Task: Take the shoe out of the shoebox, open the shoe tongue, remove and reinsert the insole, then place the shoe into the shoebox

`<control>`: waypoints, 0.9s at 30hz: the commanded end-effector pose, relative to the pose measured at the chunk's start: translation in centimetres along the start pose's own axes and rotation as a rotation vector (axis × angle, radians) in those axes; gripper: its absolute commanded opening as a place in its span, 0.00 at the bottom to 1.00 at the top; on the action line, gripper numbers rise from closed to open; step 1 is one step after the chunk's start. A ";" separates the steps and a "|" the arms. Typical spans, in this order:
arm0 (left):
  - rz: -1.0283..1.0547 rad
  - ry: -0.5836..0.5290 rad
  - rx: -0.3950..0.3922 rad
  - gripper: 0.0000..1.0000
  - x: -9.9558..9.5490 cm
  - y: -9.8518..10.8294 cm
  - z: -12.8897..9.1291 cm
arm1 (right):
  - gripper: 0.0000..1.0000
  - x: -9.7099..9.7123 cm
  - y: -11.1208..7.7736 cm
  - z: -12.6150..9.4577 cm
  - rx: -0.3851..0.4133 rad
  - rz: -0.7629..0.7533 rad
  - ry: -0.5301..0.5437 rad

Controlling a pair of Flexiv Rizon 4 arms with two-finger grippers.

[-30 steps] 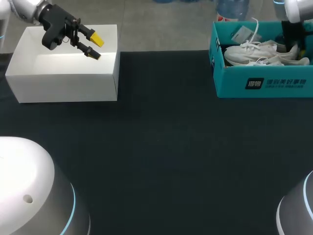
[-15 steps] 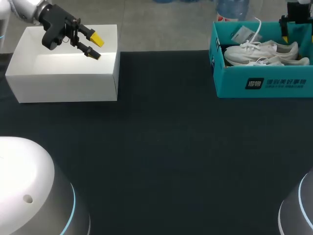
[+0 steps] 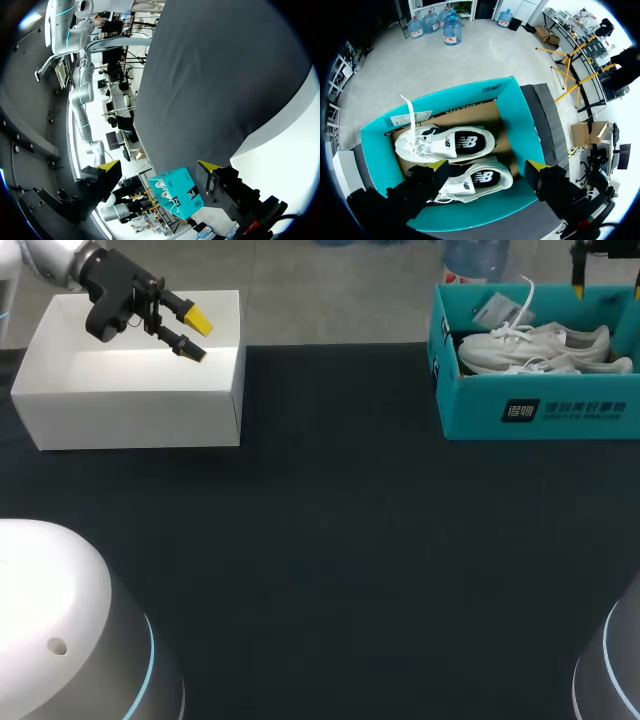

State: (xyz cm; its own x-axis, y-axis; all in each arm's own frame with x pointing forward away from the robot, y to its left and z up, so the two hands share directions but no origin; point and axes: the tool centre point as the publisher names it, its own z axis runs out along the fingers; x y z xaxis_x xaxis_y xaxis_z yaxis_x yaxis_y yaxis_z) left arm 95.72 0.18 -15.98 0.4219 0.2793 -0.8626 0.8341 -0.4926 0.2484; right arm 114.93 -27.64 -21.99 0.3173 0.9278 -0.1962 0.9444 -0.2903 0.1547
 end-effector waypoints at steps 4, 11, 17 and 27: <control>0.000 0.004 0.002 1.00 -0.1 0.0 0.0 | 1.00 0.4 -5.0 -2.6 -0.151 -0.033 0.030; 0.000 0.004 0.002 1.00 -0.1 0.0 0.0 | 1.00 1.6 -7.8 -4.5 -0.143 -0.033 0.072; 0.000 0.004 0.002 1.00 -0.1 0.0 0.0 | 1.00 2.1 -9.6 -4.9 -0.109 -0.039 0.080; -0.310 0.072 -0.179 1.00 -1.5 1.9 0.6 | 1.00 2.1 -9.6 -4.9 -0.109 -0.039 0.080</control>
State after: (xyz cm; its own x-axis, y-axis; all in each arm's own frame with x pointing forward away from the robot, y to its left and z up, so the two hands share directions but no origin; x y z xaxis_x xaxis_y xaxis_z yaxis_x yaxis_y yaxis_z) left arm 97.08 -0.38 -15.37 0.3470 0.3279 -0.8786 0.8843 -0.4265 0.1901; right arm 106.56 -21.71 -19.12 0.2669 0.9550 -0.1291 0.9470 -0.2351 0.2189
